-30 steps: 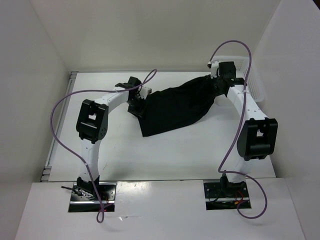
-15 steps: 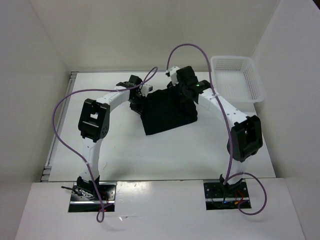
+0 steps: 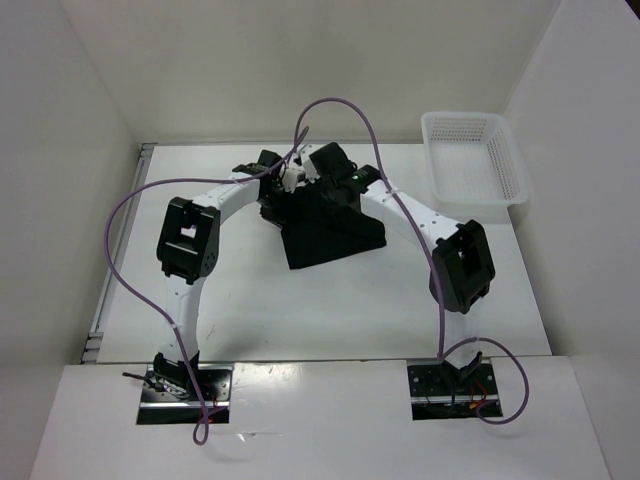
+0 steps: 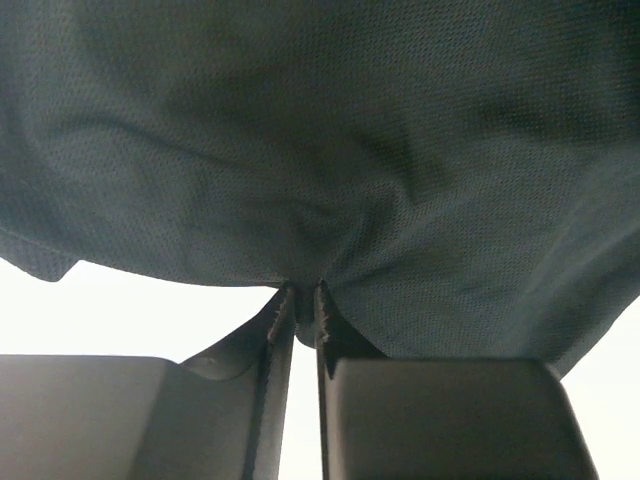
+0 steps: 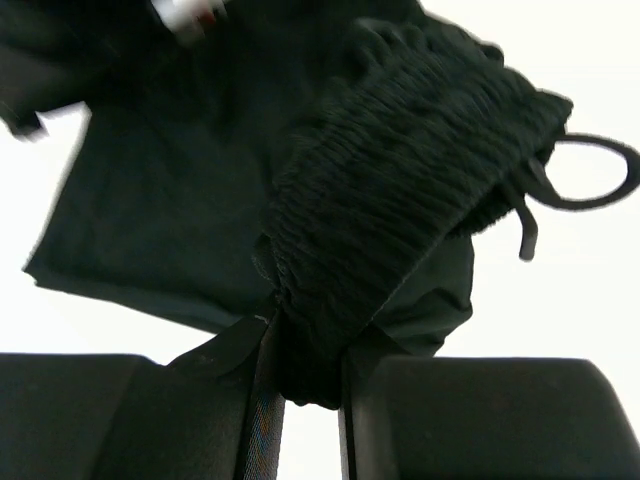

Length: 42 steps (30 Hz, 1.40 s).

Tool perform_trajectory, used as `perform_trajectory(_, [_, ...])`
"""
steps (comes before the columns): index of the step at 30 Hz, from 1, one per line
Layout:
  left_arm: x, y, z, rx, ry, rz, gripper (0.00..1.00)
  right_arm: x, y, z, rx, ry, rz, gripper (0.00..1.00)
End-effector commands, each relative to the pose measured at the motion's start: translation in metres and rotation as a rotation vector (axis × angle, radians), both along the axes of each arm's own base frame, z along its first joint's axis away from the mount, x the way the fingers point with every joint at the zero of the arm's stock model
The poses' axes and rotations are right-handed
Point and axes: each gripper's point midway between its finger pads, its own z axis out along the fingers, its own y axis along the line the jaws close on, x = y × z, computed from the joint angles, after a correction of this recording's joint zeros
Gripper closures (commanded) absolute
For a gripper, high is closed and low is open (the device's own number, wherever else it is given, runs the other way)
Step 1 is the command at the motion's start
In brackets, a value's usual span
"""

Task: Fold and stack the shorts
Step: Fold the shorts

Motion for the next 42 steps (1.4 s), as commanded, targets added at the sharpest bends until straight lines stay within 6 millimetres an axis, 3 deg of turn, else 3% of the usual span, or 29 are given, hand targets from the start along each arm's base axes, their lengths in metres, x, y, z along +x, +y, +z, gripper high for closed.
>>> perform_trajectory(1, [-0.003, 0.0, -0.016, 0.018, 0.023, -0.01, 0.83, 0.014, 0.033, 0.036, 0.079, -0.094, 0.014, 1.0])
perform_trajectory(3, [-0.003, 0.0, -0.016, 0.018, 0.023, -0.01, 0.86, 0.017, 0.036, 0.039, 0.092, -0.097, 0.007, 1.0])
perform_trajectory(7, [-0.004, 0.0, -0.02, 0.021, 0.031, -0.01, 0.88, 0.003, 0.053, 0.034, 0.098, -0.078, 0.057, 1.0])
perform_trajectory(9, [-0.002, -0.001, -0.017, 0.018, 0.023, -0.01, 0.88, -0.011, 0.061, 0.014, 0.076, -0.036, 0.089, 1.0])
perform_trajectory(13, [0.003, 0.002, -0.014, 0.015, 0.014, -0.001, 0.88, -0.02, 0.073, -0.005, 0.066, -0.001, 0.125, 0.99])
perform_trajectory(17, [0.004, 0.009, -0.019, 0.027, 0.02, 0.012, 0.88, -0.019, 0.101, -0.007, 0.068, -0.012, 0.182, 0.99])
perform_trajectory(19, [0.006, 0.011, -0.02, 0.043, 0.014, 0.019, 0.84, -0.02, 0.11, -0.017, 0.053, -0.006, 0.204, 0.95])
perform_trajectory(20, [0.003, 0.014, -0.023, 0.055, 0.02, 0.023, 0.75, -0.024, 0.117, -0.018, 0.053, -0.006, 0.217, 0.92])
perform_trajectory(21, [0.005, 0.023, -0.022, 0.078, 0.013, 0.042, 0.7, -0.024, 0.117, -0.024, 0.045, 0.003, 0.217, 0.76])
perform_trajectory(22, [0.005, 0.025, -0.022, 0.091, 0.009, 0.047, 0.61, -0.026, 0.122, -0.021, 0.051, -0.003, 0.227, 0.66])
perform_trajectory(23, [0.005, 0.039, -0.02, 0.122, 0.001, 0.074, 0.58, -0.028, 0.124, -0.021, 0.059, 0.004, 0.236, 0.56])
perform_trajectory(24, [0.005, 0.043, -0.019, 0.143, -0.005, 0.082, 0.55, -0.031, 0.131, -0.016, 0.07, -0.002, 0.266, 0.52])
perform_trajectory(27, [0.016, 0.086, -0.004, 0.215, -0.058, 0.18, 0.43, -0.046, 0.147, 0.001, 0.117, 0.006, 0.369, 0.43])
perform_trajectory(29, [0.024, 0.113, 0.012, 0.228, -0.098, 0.244, 0.36, -0.067, 0.161, 0.015, 0.148, 0.01, 0.442, 0.41])
perform_trajectory(32, [0.034, 0.131, 0.037, 0.215, -0.148, 0.291, 0.31, -0.084, 0.17, 0.032, 0.184, 0.017, 0.52, 0.37])
perform_trajectory(35, [0.036, 0.132, 0.053, 0.188, -0.171, 0.296, 0.28, -0.091, 0.178, 0.056, 0.237, -0.005, 0.549, 0.37])
perform_trajectory(38, [0.036, 0.125, 0.07, 0.15, -0.186, 0.282, 0.28, -0.081, 0.168, 0.064, 0.205, -0.065, 0.504, 0.39])
perform_trajectory(41, [0.035, 0.113, 0.087, 0.079, -0.201, 0.251, 0.28, -0.071, 0.146, 0.055, 0.135, -0.097, 0.445, 0.49])
perform_trajectory(42, [0.034, 0.108, 0.096, 0.05, -0.212, 0.238, 0.28, -0.068, 0.135, 0.046, 0.115, -0.093, 0.42, 0.57])
